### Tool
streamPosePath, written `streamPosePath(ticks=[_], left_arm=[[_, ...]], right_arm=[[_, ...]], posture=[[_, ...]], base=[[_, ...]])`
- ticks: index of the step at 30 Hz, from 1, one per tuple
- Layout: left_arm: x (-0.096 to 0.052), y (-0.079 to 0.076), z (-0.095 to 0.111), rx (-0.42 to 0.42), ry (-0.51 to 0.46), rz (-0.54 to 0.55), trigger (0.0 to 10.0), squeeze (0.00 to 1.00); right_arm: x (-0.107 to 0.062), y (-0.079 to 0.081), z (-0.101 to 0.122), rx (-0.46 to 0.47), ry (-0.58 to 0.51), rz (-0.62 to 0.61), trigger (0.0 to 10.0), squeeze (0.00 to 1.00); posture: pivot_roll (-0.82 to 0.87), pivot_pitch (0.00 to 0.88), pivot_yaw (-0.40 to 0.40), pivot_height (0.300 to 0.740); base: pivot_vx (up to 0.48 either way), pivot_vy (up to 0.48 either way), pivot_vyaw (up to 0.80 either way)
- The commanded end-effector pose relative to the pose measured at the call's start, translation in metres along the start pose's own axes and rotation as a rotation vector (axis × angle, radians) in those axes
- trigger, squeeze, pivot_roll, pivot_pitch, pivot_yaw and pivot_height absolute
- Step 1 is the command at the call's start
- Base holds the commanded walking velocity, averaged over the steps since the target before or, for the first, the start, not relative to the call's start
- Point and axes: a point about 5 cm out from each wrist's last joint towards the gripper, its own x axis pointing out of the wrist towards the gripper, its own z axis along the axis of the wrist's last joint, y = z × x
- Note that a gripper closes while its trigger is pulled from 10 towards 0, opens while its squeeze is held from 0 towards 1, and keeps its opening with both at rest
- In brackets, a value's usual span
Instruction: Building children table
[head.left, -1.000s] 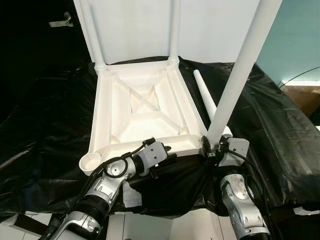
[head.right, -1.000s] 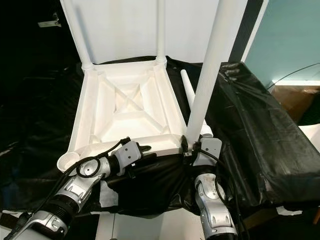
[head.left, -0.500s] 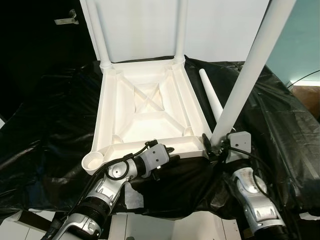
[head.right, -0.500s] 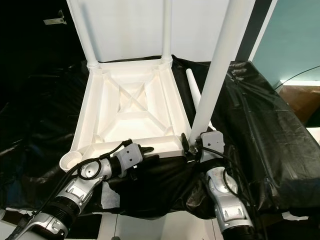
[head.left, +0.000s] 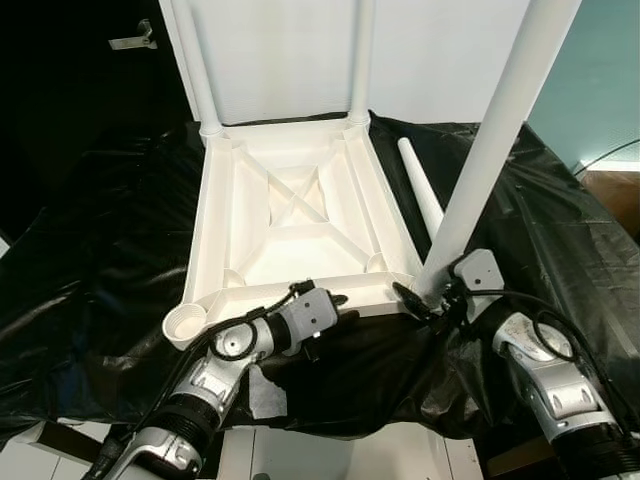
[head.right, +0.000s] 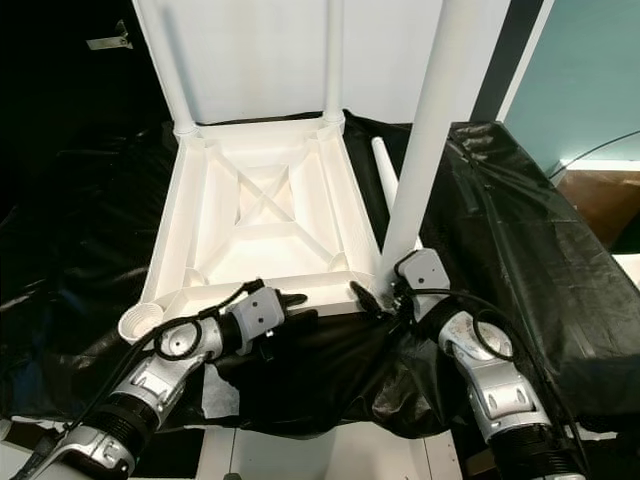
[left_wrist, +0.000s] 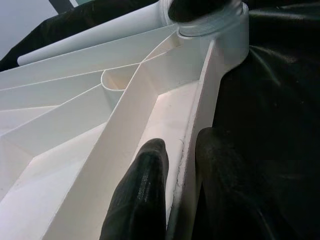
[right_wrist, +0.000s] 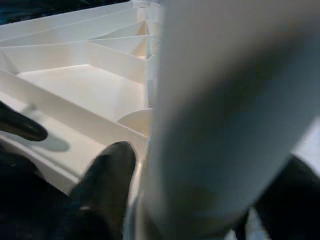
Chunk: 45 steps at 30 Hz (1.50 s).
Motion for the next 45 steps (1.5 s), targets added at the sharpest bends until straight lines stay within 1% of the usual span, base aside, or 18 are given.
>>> streamPosePath(ticks=[1,7,8,9,11,12,18,20,23,29,34,35,36,37,39,40,44,45], left_arm=[[-0.001,-0.022,-0.02,-0.038,0.102,-0.115,10.0,0.0],[-0.002,-0.022,-0.021,-0.038,0.103,-0.115,10.0,0.0],[-0.002,-0.022,-0.02,-0.036,0.103,-0.114,10.0,0.0],[-0.002,-0.022,-0.02,-0.036,0.103,-0.114,10.0,0.0],[-0.002,-0.021,-0.02,-0.039,0.102,-0.103,10.0,0.0],[-0.002,-0.022,-0.02,-0.041,0.102,-0.101,10.0,0.0],[-0.004,-0.025,-0.021,-0.042,0.104,-0.107,10.0,0.0],[-0.005,-0.026,-0.023,-0.041,0.11,-0.114,10.0,0.0],[-0.005,-0.024,-0.023,-0.035,0.114,-0.116,10.0,0.0],[-0.004,-0.021,-0.022,-0.029,0.115,-0.116,10.0,0.0],[-0.003,-0.021,-0.022,-0.027,0.116,-0.116,10.0,0.0],[-0.003,-0.021,-0.022,-0.027,0.117,-0.116,10.0,0.0],[-0.003,-0.021,-0.022,-0.027,0.117,-0.116,10.0,0.0],[-0.003,-0.021,-0.022,-0.027,0.116,-0.115,10.0,0.0],[-0.003,-0.021,-0.022,-0.028,0.115,-0.114,10.0,0.0],[-0.003,-0.022,-0.021,-0.028,0.113,-0.114,10.0,0.0],[-0.002,-0.023,-0.022,-0.03,0.112,-0.115,10.0,0.0],[-0.002,-0.023,-0.022,-0.032,0.111,-0.115,10.0,0.0]], right_arm=[[0.002,0.01,-0.008,0.078,0.022,0.043,0.0,0.0],[0.004,0.007,-0.009,0.163,0.007,-0.025,0.0,0.0],[0.005,0.009,-0.014,0.21,0.005,-0.186,0.0,0.0],[0.005,0.009,-0.014,0.21,0.005,-0.186,0.0,0.0],[0.004,0.026,-0.025,0.268,0.035,-0.452,0.0,0.0],[0.003,0.033,-0.029,0.292,0.052,-0.523,0.0,0.0],[-0.001,0.039,-0.033,0.322,0.065,-0.6,0.0,0.0],[-0.004,0.031,-0.032,0.31,0.063,-0.694,0.0,0.0],[-0.004,0.026,-0.031,0.301,0.058,-0.757,0.0,0.0],[0.001,0.026,-0.029,0.321,0.052,-0.811,0.0,0.0],[0.005,0.029,-0.027,0.335,0.039,-0.802,0.0,0.0],[0.008,0.032,-0.025,0.327,0.028,-0.761,10.0,0.0],[0.011,0.034,-0.022,0.313,0.018,-0.728,10.0,0.0],[0.012,0.034,-0.02,0.303,0.004,-0.7,10.0,0.61],[0.012,0.034,-0.018,0.298,-0.005,-0.685,10.0,0.61],[0.012,0.031,-0.016,0.297,-0.02,-0.668,10.0,1.0],[0.012,0.028,-0.015,0.29,-0.028,-0.651,10.0,1.0],[0.011,0.025,-0.013,0.266,-0.036,-0.611,10.0,0.0]], posture=[[-0.02,0.019,-0.013,0.74],[-0.02,0.018,-0.013,0.74],[-0.02,0.021,-0.026,0.74],[-0.02,0.021,-0.026,0.74],[-0.01,0.019,-0.029,0.74],[-0.01,0.019,-0.029,0.74],[0.0,0.019,-0.024,0.74],[0.0,0.017,-0.022,0.74],[0.0,0.011,-0.019,0.74],[0.0,0.001,-0.016,0.74],[0.0,0.0,-0.017,0.74],[0.0,0.0,-0.018,0.74],[0.0,0.0,-0.019,0.74],[0.0,0.002,-0.02,0.74],[0.0,0.002,-0.02,0.74],[-0.01,0.006,-0.02,0.74],[-0.01,0.008,-0.022,0.74],[-0.02,0.01,-0.023,0.74]], base=[[0.0,0.0,0.0],[0.0,0.0,0.0],[0.0,0.0,0.0],[0.0,0.0,0.0],[0.0,0.0,0.0],[0.0,0.0,0.0],[0.0,0.0,0.0],[0.0,0.0,0.0],[0.0,0.0,0.0],[0.0,0.0,0.0],[0.0,0.0,0.0],[0.0,0.0,0.0],[0.0,0.0,0.0],[0.0,0.0,0.0],[0.0,0.0,0.0],[0.0,0.0,0.0],[0.0,0.0,0.0],[0.0,0.0,0.0]])
